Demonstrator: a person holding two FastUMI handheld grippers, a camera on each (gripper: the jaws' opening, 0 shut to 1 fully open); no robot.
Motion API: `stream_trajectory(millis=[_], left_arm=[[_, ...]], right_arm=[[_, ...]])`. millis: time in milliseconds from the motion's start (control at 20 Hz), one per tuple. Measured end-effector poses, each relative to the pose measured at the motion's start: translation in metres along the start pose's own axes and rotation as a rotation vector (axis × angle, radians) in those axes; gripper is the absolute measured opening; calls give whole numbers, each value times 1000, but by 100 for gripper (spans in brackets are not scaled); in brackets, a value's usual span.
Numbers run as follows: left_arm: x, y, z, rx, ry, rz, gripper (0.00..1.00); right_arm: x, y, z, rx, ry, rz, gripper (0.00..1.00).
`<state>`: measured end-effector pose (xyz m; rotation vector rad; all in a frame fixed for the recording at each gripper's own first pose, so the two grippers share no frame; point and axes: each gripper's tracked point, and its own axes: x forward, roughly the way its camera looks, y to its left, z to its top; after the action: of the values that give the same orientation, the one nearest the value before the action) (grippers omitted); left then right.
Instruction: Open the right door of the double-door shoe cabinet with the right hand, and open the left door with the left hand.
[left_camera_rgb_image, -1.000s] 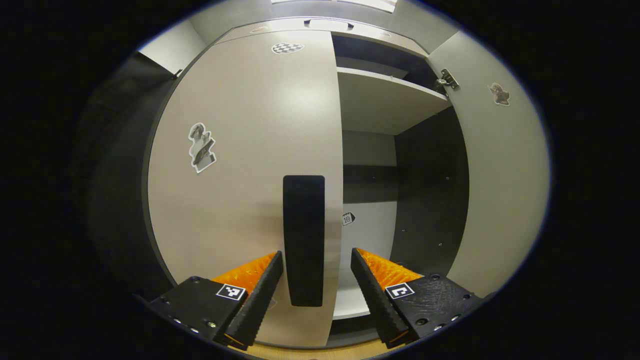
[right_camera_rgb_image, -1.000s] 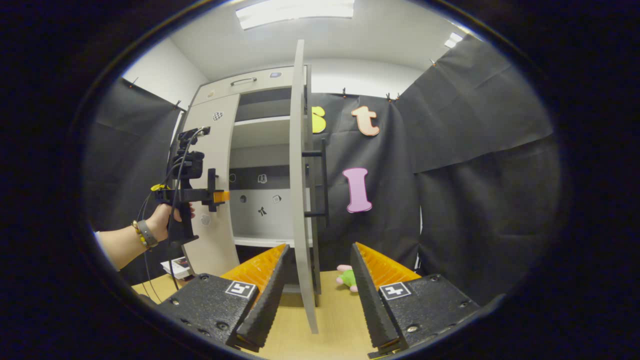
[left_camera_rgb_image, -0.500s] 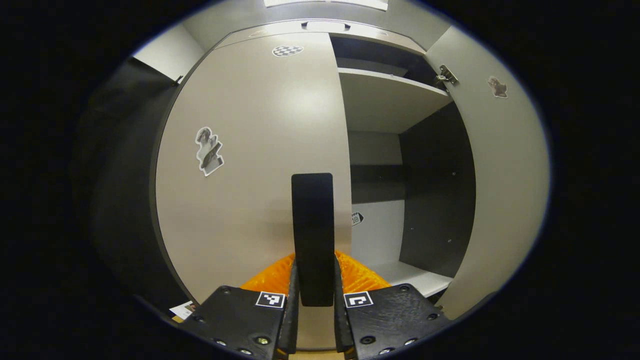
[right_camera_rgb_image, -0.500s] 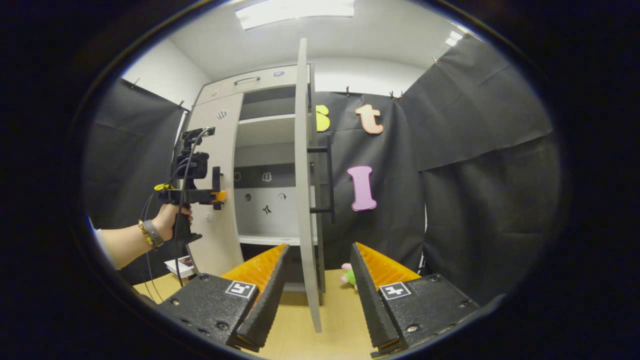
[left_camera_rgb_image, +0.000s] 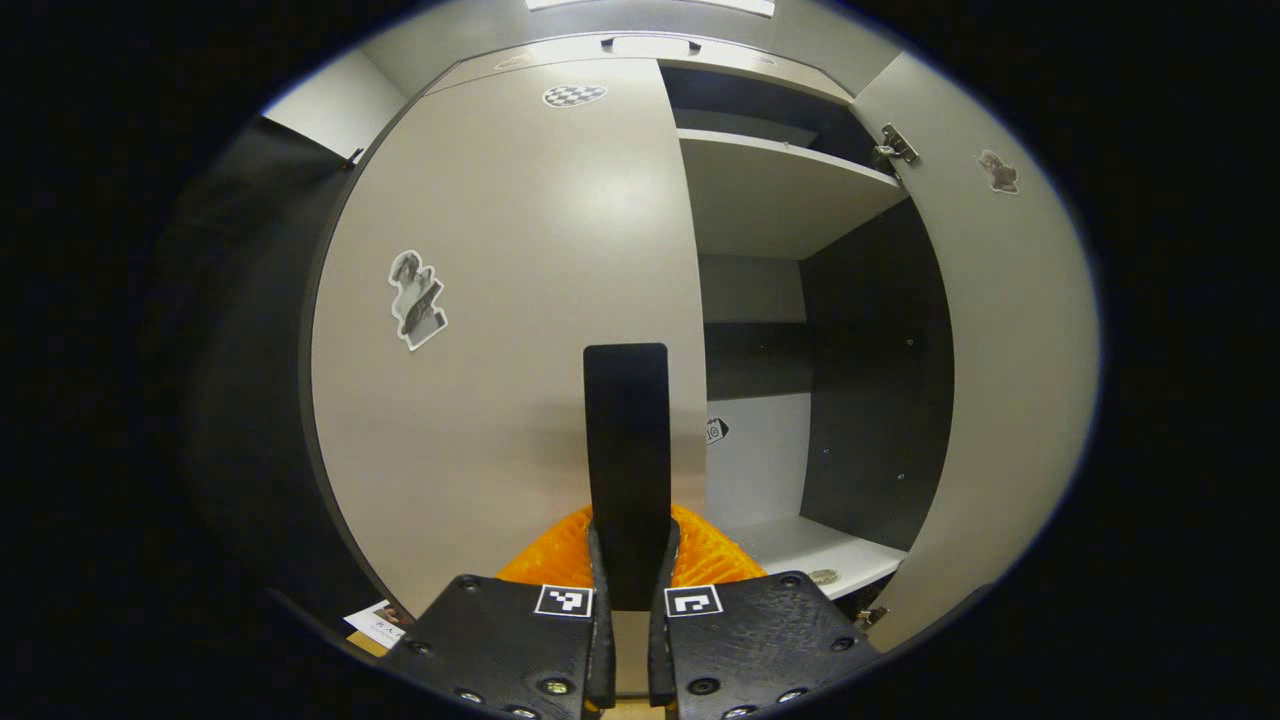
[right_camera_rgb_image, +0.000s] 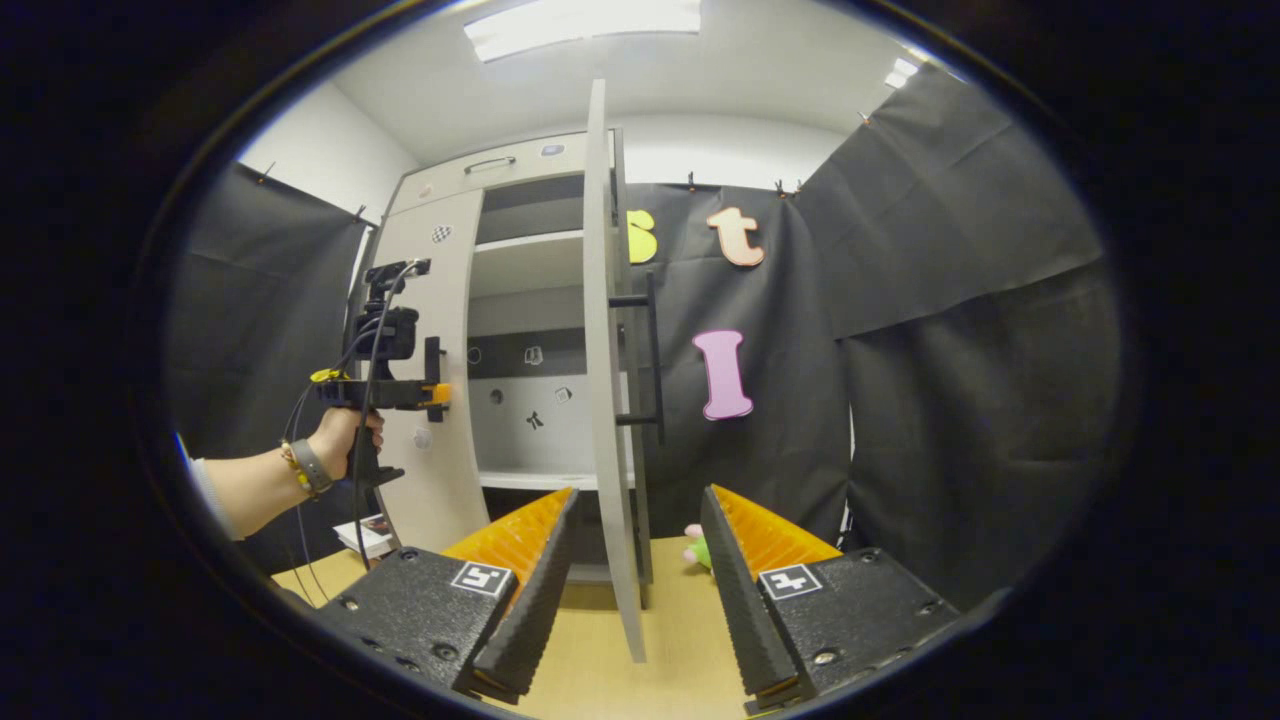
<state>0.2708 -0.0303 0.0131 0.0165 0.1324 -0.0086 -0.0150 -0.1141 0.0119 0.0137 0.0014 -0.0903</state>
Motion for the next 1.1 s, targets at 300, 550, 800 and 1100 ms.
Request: stream_trajectory(millis=[300,550,800,1100], left_arm=[[-31,1,5,-4,-10,-14,12],[-61,12,2,10,-20,-26,12],[-83,22,1,10,-28,-35,12],[-112,42,2,-11,-37,-39,12]], right_arm=[[-2,6,-3,8,2,9,76],[-1,26,-5,18,3,40,76],[2,46,-6,10,1,71,76],[6,67,-3,2,-10,92,76]])
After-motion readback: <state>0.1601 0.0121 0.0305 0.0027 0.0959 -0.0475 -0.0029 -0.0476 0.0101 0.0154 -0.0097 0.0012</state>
